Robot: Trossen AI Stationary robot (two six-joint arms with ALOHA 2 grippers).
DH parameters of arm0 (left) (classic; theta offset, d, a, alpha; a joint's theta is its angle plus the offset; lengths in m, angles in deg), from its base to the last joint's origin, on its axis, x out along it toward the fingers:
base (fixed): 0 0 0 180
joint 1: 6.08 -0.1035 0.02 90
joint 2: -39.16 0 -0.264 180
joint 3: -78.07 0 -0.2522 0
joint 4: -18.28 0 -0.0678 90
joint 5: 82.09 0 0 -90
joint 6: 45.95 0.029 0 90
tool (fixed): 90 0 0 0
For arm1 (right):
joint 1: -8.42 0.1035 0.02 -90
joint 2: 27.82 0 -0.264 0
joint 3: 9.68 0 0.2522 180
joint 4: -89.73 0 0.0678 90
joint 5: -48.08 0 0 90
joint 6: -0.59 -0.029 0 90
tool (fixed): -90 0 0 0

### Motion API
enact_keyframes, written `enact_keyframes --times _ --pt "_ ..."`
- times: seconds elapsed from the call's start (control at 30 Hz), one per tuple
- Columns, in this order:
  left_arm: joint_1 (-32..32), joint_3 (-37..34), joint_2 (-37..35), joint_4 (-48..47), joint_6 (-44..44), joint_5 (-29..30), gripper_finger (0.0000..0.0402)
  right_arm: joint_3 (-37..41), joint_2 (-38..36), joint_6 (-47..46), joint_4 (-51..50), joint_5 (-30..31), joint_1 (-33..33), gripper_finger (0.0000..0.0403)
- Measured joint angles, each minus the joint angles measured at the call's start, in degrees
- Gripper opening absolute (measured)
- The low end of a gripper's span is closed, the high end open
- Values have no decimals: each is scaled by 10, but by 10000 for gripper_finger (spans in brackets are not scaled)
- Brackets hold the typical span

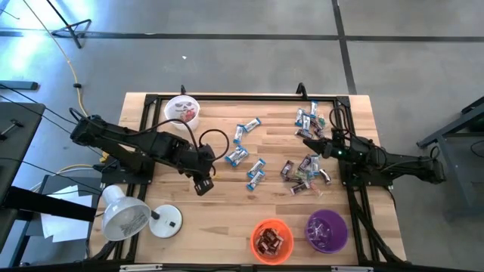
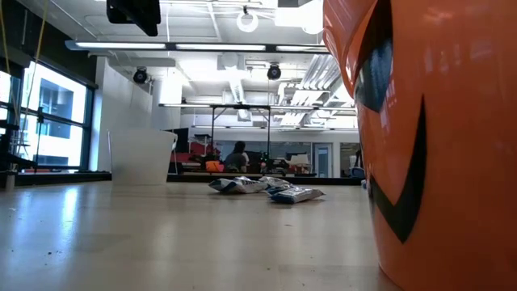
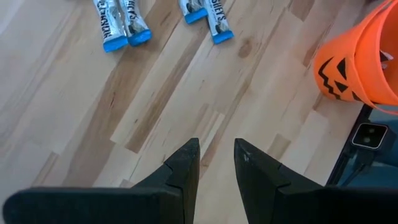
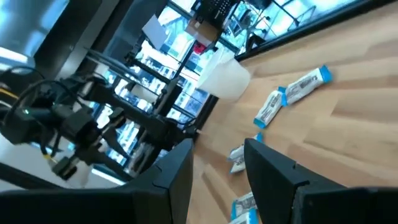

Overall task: Organize candy in baskets
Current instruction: Put the white chocolate into the purple bucket

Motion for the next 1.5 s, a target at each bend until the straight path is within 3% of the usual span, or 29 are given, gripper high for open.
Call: enact_keyframes --times 0.2,0.33,0.6,0.8,0.93,1.03,1.2,1.5 --pt "0 0 0 0 0 0 88 0 0 -45 -1 -5 0 138" --pt "0 0 0 0 0 0 88 0 0 2 5 37 0 138" --pt "0 0 0 0 -2 0 88 0 0 -43 17 75 0 138" --pt "0 0 0 0 -1 11 88 0 0 -76 18 -12 0 138" --pt "0 0 0 0 -1 28 88 -9 0 -90 88 -67 0 136" --pt "1 0 0 -5 -1 36 88 -68 13 -44 30 -94 0 126" --pt "1 0 0 -8 19 49 88 -219 118 108 -163 -100 0 98" --pt "1 0 0 -81 60 94 88 -441 422 327 -314 -101 -6 97"
